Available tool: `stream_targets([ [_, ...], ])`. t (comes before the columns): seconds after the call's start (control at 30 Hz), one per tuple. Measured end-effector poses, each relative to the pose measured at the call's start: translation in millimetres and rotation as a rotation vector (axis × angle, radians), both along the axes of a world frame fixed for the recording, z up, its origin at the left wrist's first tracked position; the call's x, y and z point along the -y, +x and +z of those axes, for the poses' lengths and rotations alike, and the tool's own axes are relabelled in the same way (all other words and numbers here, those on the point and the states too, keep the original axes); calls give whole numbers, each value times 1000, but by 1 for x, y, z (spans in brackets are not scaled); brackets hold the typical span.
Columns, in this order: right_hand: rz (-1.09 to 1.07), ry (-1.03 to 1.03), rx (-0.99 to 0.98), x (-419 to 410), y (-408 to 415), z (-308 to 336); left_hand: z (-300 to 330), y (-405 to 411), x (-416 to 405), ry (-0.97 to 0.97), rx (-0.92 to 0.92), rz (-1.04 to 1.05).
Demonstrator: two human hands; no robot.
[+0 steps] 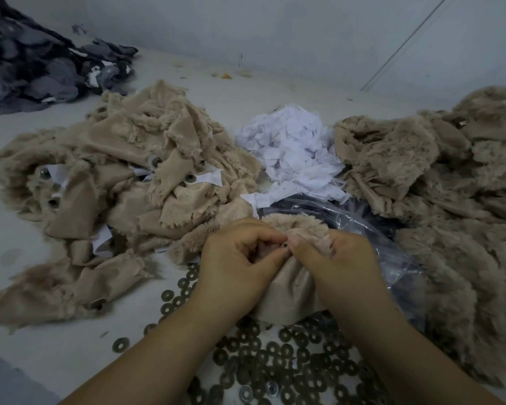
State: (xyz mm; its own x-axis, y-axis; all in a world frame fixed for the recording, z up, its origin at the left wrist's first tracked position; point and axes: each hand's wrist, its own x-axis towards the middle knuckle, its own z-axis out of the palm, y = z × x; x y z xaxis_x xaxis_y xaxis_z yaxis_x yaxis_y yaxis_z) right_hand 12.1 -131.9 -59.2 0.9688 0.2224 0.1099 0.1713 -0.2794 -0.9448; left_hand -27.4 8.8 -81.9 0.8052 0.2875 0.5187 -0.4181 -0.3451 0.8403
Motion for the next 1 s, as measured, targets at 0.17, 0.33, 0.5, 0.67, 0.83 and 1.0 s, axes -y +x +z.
stream_targets([
  [0.17,-20,-55,-5,-1,0,-1,1,-1,-2,50,53,-23],
  [0.33,-70,-125,68,-4,-3,2,1,1,-3,6,22,-37],
  [0.5,-75,-142,45,-6,-2,-5,1,2,-5,-70,-59,-57],
  [0.67,-31,-135,65,-9,-4,-3,3,2,-4,-248,-246,-52],
  [0.83,-41,-156,38,-6,0,0,9,0,-4,-175,-296,-36],
  [1.0,-78,-137,74,-2,4,1,22,1,-5,-46,-373,-44],
])
